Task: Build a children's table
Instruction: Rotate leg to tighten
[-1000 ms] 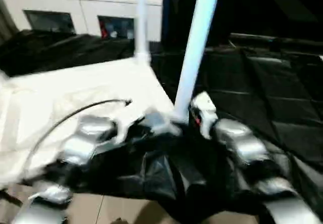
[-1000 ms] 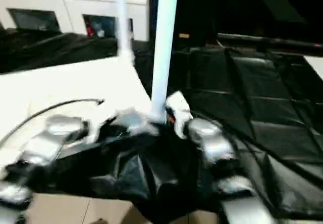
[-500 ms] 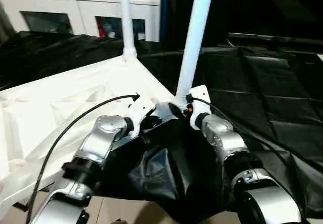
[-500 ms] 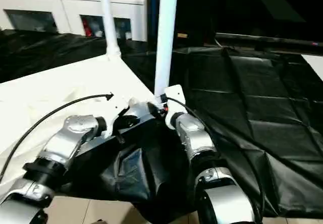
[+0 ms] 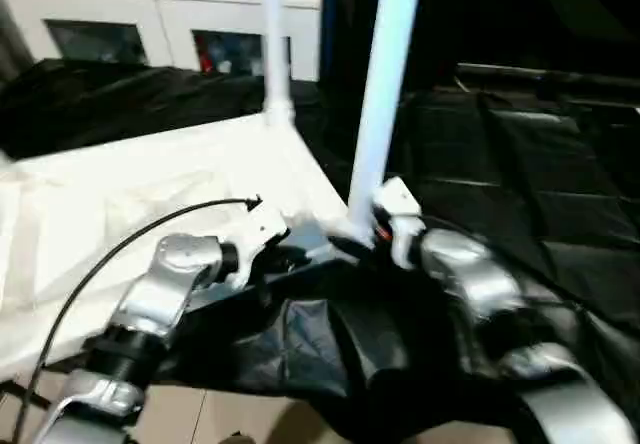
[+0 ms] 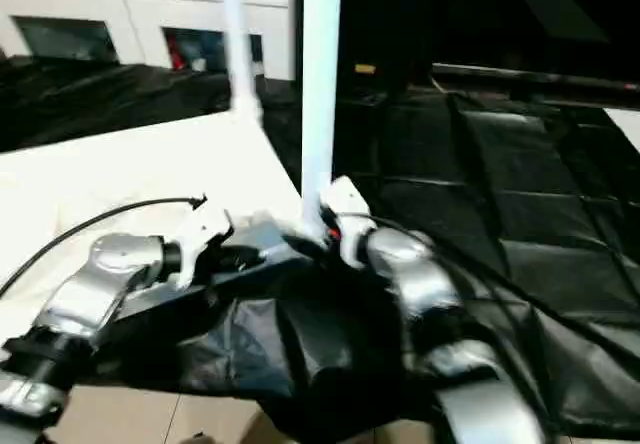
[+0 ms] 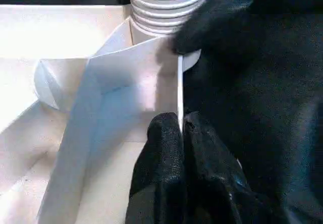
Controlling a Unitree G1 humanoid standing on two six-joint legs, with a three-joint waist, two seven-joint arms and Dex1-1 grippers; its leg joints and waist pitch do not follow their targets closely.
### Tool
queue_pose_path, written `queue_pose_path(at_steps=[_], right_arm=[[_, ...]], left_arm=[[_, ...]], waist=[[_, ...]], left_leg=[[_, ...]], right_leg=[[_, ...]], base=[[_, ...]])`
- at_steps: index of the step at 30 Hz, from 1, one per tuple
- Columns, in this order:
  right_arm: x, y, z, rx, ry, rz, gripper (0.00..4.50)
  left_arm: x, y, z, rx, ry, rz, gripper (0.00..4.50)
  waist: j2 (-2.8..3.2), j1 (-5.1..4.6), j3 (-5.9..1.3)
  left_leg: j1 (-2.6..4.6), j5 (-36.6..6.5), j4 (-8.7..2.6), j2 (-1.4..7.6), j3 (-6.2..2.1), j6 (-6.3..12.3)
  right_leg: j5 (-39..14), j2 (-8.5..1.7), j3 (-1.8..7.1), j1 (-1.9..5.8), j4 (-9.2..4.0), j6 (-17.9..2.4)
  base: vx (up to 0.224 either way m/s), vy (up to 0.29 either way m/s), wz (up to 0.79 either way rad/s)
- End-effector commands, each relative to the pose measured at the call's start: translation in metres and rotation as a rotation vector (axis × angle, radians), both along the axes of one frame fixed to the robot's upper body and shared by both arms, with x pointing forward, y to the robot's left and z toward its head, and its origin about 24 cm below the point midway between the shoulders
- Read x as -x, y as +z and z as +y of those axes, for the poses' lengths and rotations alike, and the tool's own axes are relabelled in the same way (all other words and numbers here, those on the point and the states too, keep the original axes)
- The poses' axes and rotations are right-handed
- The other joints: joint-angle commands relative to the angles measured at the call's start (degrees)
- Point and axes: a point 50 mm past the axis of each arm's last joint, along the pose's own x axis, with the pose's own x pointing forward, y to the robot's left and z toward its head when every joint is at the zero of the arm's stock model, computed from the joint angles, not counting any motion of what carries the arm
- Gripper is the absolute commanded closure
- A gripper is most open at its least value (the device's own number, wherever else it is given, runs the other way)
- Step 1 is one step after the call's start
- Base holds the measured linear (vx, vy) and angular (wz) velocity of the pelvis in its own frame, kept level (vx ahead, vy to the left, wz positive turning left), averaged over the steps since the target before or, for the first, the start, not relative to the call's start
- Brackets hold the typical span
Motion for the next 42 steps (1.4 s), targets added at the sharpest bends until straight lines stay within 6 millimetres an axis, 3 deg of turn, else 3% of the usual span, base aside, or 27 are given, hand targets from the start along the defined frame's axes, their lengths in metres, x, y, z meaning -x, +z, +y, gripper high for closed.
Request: queue_pose_path(at_steps=[1,5,10,11,12,15,17,20,21,22,23,25,26,27,29,30,31,32,35,38,40,41,42], right_arm=[[0.002,0.006,0.005,-0.008,0.06,-0.012,0.57],[0.011,0.009,-0.002,0.023,0.163,0.005,0.57],[0.015,0.013,-0.006,0.021,0.214,0.011,0.57],[0.016,0.012,-0.007,0.026,0.222,0.02,0.57],[0.018,0.011,-0.007,0.026,0.229,0.029,0.83],[0.019,0.009,-0.006,0.025,0.236,0.042,0.83],[0.019,0.009,-0.006,0.025,0.235,0.042,1.2],[0.02,0.009,-0.004,0.019,0.24,0.048,1.28],[0.02,0.009,-0.004,0.016,0.244,0.053,1.51],[0.022,0.008,-0.002,0.012,0.25,0.062,1.51],[0.023,0.007,-0.001,0.011,0.252,0.066,1.61],[0.023,0.007,-0.001,0.011,0.254,0.069,1.75],[0.024,0.006,0.001,-0.002,0.24,0.07,1.75],[0.024,0.005,0.002,-0.013,0.23,0.07,1.76],[0.024,0.004,0.003,-0.022,0.219,0.071,1.78],[0.02,0.002,0.006,-0.033,0.158,0.059,1.79],[0.015,-0.002,0.011,-0.043,0.077,0.052,1.79],[0.01,-0.005,0.016,-0.045,0.005,0.045,1.79],[-0.001,-0.012,0.028,-0.054,-0.18,0.046,1.8],[-0.01,-0.017,0.044,-0.089,-0.33,0.077,1.8],[-0.013,-0.018,0.055,-0.1,-0.386,0.093,1.8],[-0.014,-0.018,0.06,-0.1,-0.401,0.097,1.8],[-0.015,-0.019,0.072,-0.095,-0.409,0.098,1.8]], left_arm=[[0.002,0.011,-0.011,0.055,-0.092,-0.048,4.5],[0.008,0.014,-0.004,0.049,-0.152,-0.012,4.5],[0.017,0.015,-0.001,0.051,-0.237,0.051,4.5],[0.018,0.014,-0.001,0.052,-0.245,0.054,4.5],[0.018,0.014,-0.001,0.052,-0.248,0.055,4.5],[0.018,0.013,-0.002,0.055,-0.241,0.052,4.5],[0.018,0.013,-0.002,0.055,-0.24,0.051,4.5],[0.019,0.012,-0.002,0.055,-0.241,0.054,4.5],[0.019,0.012,-0.002,0.054,-0.241,0.055,4.5],[0.018,0.011,-0.001,0.047,-0.239,0.056,4.5],[0.018,0.011,0.0,0.043,-0.237,0.056,4.5],[0.018,0.011,0.0,0.04,-0.236,0.056,4.5],[0.016,0.011,0.0,0.039,-0.217,0.046,4.5],[0.014,0.011,0.0,0.038,-0.197,0.037,4.5],[0.012,0.01,0.0,0.037,-0.176,0.027,4.5],[0.008,0.01,-0.002,0.032,-0.128,0.006,4.5],[0.002,0.009,-0.004,0.027,-0.066,-0.016,4.5],[-0.002,0.009,-0.006,0.026,-0.015,-0.032,4.5],[-0.013,0.008,-0.013,0.017,0.106,-0.072,4.5],[-0.023,0.009,-0.029,0.054,0.237,-0.09,4.5],[-0.026,0.01,-0.039,0.069,0.274,-0.098,4.5],[-0.026,0.01,-0.043,0.073,0.282,-0.103,4.5],[-0.026,0.01,-0.053,0.074,0.279,-0.113,4.5]], waist=[[-0.3,0.02,-3.68],[-0.24,0.22,-3.73],[-0.23,0.09,-3.76],[-0.56,0.16,-3.69],[-0.62,0.17,-3.68],[-0.57,0.17,-3.63],[-0.59,0.17,-3.63],[-0.5,0.18,-3.73],[-0.28,0.16,-3.73],[0.31,0.19,-3.72],[-0.1,0.1,-3.75],[-0.13,0.16,-3.8],[0.35,0.23,-3.81],[0.06,0.12,-3.79],[0.05,0.08,-3.77],[0.54,0.17,-3.77],[0.47,-0.01,-3.67],[0.43,-0.39,-3.43],[0.2,-0.63,-3.56],[-0.1,-1.06,-3.67],[0.16,-1.07,-3.85],[-0.39,-1.25,-3.86],[-0.13,-1.21,-3.94]], left_leg=[[-0.08,-9.5,-3.68,1.58,-0.06,3.63],[-0.02,-9.5,-3.7,1.66,-0.15,3.45],[-0.07,-8.6,-3.6,1.66,-0.06,3.79],[-0.09,-8.8,-3.65,1.62,-0.08,3.69],[-0.08,-8.9,-3.66,1.61,-0.08,3.64],[-0.08,-9.4,-3.69,1.6,-0.11,3.25],[-0.07,-9.3,-3.68,1.57,-0.11,3.16],[-0.13,-8.7,-3.63,1.57,-0.13,3.23],[-0.09,-8.7,-3.62,1.56,-0.15,3.24],[-0.05,-8.9,-3.63,1.55,-0.21,3.11],[-0.08,-9.2,-3.61,1.54,-0.14,3.03],[-0.07,-8.9,-3.6,1.56,-0.17,2.99],[0.0,-9.0,-3.59,1.57,-0.21,2.87],[-0.07,-9.3,-3.61,1.54,-0.18,2.77],[-0.06,-9.7,-3.65,1.52,-0.18,2.61],[-0.01,-10.2,-3.68,1.52,-0.31,2.35],[0.01,-10.5,-3.78,1.59,-0.27,2.19],[0.12,-12.4,-3.84,1.34,-0.29,0.99],[0.37,-12.8,-3.93,1.2,-0.48,-0.42],[0.19,-11.8,-3.91,1.44,-0.39,0.01],[0.23,-10.8,-3.79,1.36,-0.39,0.1],[-0.1,-9.4,-3.81,1.34,-0.41,0.39],[-0.06,-8.9,-3.7,1.34,-0.29,0.6]], right_leg=[[-14.2,-4.28,3.63,3.33,-4.4,-8.7],[-14.5,-4.24,3.57,3.34,-4.37,-8.6],[-11.3,-4.09,3.55,3.26,-4.0,-10.4],[-12.4,-4.14,3.55,3.37,-4.05,-10.1],[-12.9,-4.15,3.53,3.38,-4.14,-9.9],[-14.9,-4.25,3.56,3.34,-4.38,-9.1],[-15.1,-4.24,3.56,3.32,-4.42,-8.8],[-13.9,-4.17,3.58,3.39,-4.26,-9.0],[-13.3,-4.15,3.55,3.36,-4.2,-9.2],[-13.3,-4.12,3.54,3.32,-4.23,-9.3],[-13.1,-4.08,3.53,3.41,-4.3,-9.3],[-12.5,-4.07,3.53,3.44,-4.17,-9.5],[-12.4,-4.09,3.54,3.38,-4.16,-9.7],[-12.3,-4.06,3.53,3.46,-4.24,-9.7],[-12.7,-4.07,3.5,3.45,-4.28,-9.7],[-13.4,-4.14,3.47,3.47,-4.31,-9.6],[-13.8,-4.14,3.53,3.24,-4.51,-9.6],[-17.4,-4.16,3.4,3.21,-4.96,-9.0],[-21.6,-4.3,3.25,3.26,-5.38,-7.3],[-17.9,-4.22,3.52,3.15,-4.91,-8.0],[-16.9,-4.32,3.53,3.25,-4.81,-8.4],[-15.3,-4.3,3.59,3.33,-4.34,-8.9],[-14.6,-4.35,3.6,3.26,-4.42,-9.0]], base=[[0.0,0.0,0.0],[0.0,0.0,0.0],[0.0,0.0,0.0],[0.0,0.0,0.0],[0.0,0.0,0.0],[0.0,0.0,0.0],[0.0,0.0,0.0],[0.0,0.0,0.0],[0.0,0.0,0.0],[0.0,0.0,0.0],[0.0,0.0,0.0],[0.0,0.0,0.0],[0.0,0.0,0.0],[0.0,0.0,0.0],[0.0,0.0,0.0],[0.0,0.0,0.0],[0.0,0.0,0.0],[0.0,0.0,0.0],[0.0,0.0,0.0],[0.0,0.0,0.0],[0.0,0.0,0.0],[0.0,0.0,0.0],[0.0,0.0,0.0]])
